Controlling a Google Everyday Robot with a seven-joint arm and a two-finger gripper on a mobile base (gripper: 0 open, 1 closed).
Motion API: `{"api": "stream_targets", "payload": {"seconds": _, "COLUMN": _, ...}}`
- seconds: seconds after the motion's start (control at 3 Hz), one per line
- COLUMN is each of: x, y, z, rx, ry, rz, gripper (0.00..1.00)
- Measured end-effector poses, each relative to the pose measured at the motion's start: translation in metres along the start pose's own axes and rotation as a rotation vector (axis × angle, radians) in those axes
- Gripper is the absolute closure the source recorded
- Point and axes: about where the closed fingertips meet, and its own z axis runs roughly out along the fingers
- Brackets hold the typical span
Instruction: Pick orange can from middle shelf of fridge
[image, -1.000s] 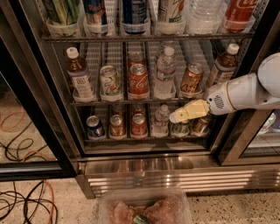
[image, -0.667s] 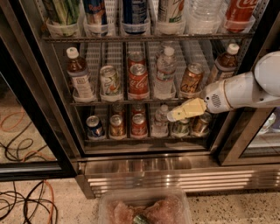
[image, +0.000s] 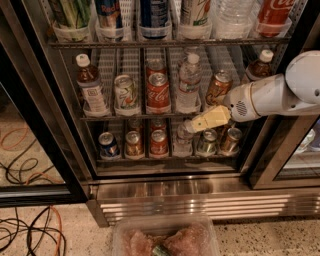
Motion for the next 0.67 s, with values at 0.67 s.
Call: {"api": "stream_targets", "payload": {"seconds": 0.67, "x": 0.0000, "y": -0.0007, "z": 0.0009, "rx": 0.018, "ry": 0.006, "rz": -0.006, "gripper": 0.00}}
